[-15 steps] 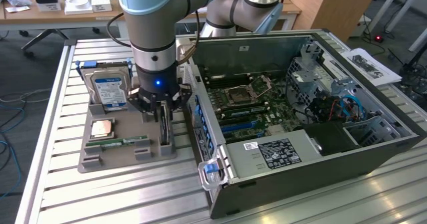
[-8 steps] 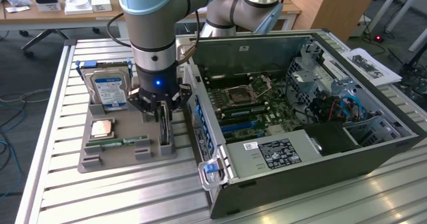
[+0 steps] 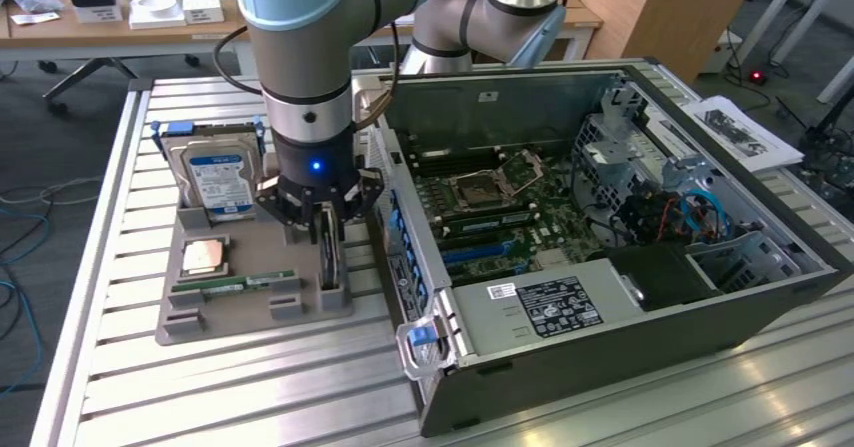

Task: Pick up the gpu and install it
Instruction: 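Pick up the gpu and move the gpu toward the slot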

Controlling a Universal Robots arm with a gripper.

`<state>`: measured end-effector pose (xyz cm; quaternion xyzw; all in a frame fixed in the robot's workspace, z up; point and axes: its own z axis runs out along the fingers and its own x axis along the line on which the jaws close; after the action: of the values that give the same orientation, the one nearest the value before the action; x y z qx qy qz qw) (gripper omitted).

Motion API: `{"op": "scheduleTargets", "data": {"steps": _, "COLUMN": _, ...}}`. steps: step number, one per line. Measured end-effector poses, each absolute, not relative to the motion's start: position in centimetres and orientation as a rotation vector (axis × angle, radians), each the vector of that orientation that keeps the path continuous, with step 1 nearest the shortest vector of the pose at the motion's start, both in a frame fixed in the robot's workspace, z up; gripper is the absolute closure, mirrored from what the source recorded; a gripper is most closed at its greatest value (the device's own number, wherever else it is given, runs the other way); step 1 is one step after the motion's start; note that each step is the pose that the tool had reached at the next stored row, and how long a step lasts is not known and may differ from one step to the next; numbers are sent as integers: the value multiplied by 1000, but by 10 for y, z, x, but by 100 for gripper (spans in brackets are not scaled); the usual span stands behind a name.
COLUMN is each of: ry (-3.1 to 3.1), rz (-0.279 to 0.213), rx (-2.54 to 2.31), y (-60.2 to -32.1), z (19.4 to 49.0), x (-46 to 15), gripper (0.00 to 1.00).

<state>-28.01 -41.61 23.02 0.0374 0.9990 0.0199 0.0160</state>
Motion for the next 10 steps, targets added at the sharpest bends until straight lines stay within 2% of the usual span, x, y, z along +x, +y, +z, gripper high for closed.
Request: {"op": "scheduleTargets", "data": {"steps": 10, "ry": 3107, "rz": 62, "rx": 116, "y": -416, "z": 230, "x": -280, "gripper": 61}}
